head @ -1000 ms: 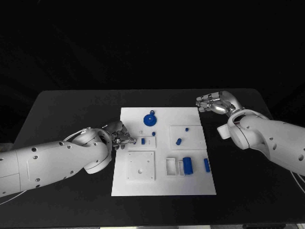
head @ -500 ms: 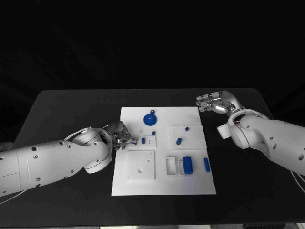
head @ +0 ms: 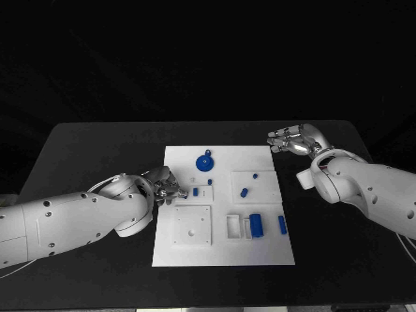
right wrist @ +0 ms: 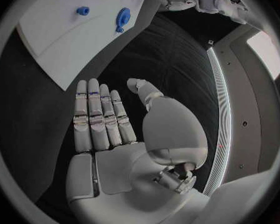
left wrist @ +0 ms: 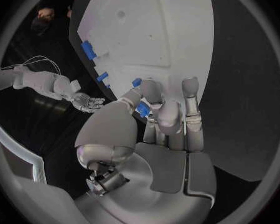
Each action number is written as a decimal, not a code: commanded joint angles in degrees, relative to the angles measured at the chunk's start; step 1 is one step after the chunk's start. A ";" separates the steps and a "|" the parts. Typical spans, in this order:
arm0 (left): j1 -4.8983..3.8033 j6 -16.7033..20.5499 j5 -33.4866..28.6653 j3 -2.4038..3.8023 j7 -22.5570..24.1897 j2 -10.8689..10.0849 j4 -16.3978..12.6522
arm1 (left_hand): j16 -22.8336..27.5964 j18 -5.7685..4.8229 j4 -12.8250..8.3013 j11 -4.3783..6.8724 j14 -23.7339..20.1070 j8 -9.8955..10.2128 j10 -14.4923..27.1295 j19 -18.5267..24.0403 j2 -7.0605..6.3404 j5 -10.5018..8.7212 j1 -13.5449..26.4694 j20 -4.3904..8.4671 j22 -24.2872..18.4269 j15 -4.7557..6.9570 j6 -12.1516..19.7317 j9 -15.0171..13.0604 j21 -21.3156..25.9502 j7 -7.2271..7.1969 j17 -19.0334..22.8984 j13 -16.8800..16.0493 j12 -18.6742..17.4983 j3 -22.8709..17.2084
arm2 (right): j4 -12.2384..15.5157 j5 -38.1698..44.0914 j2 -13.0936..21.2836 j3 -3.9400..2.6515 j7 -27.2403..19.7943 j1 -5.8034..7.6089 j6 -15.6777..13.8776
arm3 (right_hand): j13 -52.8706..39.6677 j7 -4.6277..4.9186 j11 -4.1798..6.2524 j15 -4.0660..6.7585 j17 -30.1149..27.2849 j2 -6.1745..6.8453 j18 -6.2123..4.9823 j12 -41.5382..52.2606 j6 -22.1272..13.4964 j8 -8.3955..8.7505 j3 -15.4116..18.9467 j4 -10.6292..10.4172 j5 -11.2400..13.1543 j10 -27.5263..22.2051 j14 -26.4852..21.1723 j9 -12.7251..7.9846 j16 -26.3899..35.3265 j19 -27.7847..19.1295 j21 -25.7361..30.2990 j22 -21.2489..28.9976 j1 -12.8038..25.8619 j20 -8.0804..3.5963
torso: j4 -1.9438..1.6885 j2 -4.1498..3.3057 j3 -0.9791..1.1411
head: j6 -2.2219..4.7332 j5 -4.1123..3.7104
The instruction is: Assemble the parts on the task board
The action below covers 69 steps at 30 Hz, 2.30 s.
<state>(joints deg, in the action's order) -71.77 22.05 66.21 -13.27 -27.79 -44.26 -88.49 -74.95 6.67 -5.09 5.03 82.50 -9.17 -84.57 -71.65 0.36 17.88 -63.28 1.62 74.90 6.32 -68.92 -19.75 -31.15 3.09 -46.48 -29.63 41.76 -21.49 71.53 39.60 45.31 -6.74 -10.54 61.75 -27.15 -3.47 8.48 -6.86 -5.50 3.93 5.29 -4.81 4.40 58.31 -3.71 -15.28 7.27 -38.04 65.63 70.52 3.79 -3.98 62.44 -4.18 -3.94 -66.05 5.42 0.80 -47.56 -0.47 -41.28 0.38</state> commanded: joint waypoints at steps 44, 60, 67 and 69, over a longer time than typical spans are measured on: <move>0.67 5.49 0.75 -0.57 -1.66 -0.66 0.36 | -0.76 3.16 -1.33 0.27 0.02 -0.32 -2.05 0.03 0.73 -0.53 -1.78 -2.39 1.14 0.19 -14.87 -0.20 -1.24 -5.93 -0.34 0.06 0.54 -2.72 | 0.14 -0.14 0.10 -0.02 -0.66 -0.07 0.29 | 0.07 0.13 0.09 -0.11 -0.09 0.31 0.40 -0.15 -0.01 0.12 -0.08 -0.81 -1.21 -0.09 -0.37 -0.05 0.16 -0.47 -0.01 0.07 0.57 0.00 | 0.04 0.01 0.04 | 0.32 -0.22; 0.66 3.24 -0.50 -0.57 -1.24 -0.19 0.26 | -0.33 3.02 1.49 0.06 0.03 0.71 -2.08 -0.04 -2.63 -7.00 -6.69 -2.43 1.10 0.01 -15.31 0.56 -0.51 -5.85 0.14 0.27 0.51 1.49 | 0.13 -0.15 0.09 -0.02 -0.63 -0.07 0.33 | 0.07 0.13 0.09 -0.11 -0.09 0.31 0.40 -0.15 -0.01 0.12 -0.08 -0.81 -1.21 -0.09 -0.37 -0.05 0.16 -0.47 -0.01 0.07 0.57 0.00 | 0.03 0.00 0.03 | 0.31 -0.37; 0.66 3.34 -0.68 -0.57 -0.93 -0.13 0.18 | -0.43 3.05 2.14 0.08 0.03 1.17 -2.07 -0.13 -2.91 -9.97 -8.00 -2.53 1.11 0.01 -15.79 1.09 -0.36 -5.90 -0.01 0.35 0.78 3.86 | 0.05 -0.15 0.03 -0.02 -0.64 -0.07 0.35 | 0.07 0.13 0.09 -0.11 -0.09 0.31 0.40 -0.15 -0.01 0.12 -0.08 -0.81 -1.21 -0.09 -0.37 -0.05 0.16 -0.47 -0.01 0.07 0.57 0.00 | 0.02 0.00 0.02 | 0.27 -0.36; 0.66 3.30 -0.71 -0.57 -0.96 -0.11 0.12 | -0.48 3.04 2.13 0.08 0.06 1.23 -2.06 -0.17 -2.53 -9.59 -8.21 -2.50 1.12 0.01 -15.80 1.17 -0.35 -5.88 -0.08 0.37 0.80 4.03 | 0.03 -0.15 0.02 -0.02 -0.65 -0.07 0.35 | 0.07 0.13 0.09 -0.11 -0.09 0.31 0.40 -0.15 -0.01 0.12 -0.08 -0.81 -1.21 -0.09 -0.37 -0.05 0.16 -0.47 -0.01 0.07 0.57 0.00 | 0.01 -0.01 0.02 | 0.22 -0.39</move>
<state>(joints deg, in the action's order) -71.46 27.50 66.45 -13.54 -28.52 -44.53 -88.26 -75.43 9.35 -2.91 3.85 82.49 -8.16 -85.72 -71.77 -2.40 7.92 -71.18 -0.72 74.91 6.32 -69.31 -18.64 -31.71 3.48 -46.50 -29.30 42.32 -17.81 71.52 39.38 45.37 -6.74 -10.59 61.73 -27.15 -3.47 8.48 -6.86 -5.51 3.93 5.51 -4.81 4.40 58.31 -3.71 -15.44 6.78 -38.95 65.63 70.52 3.79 -3.98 62.44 -4.18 -3.94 -65.83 5.42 0.82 -47.55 -0.44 -41.01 0.01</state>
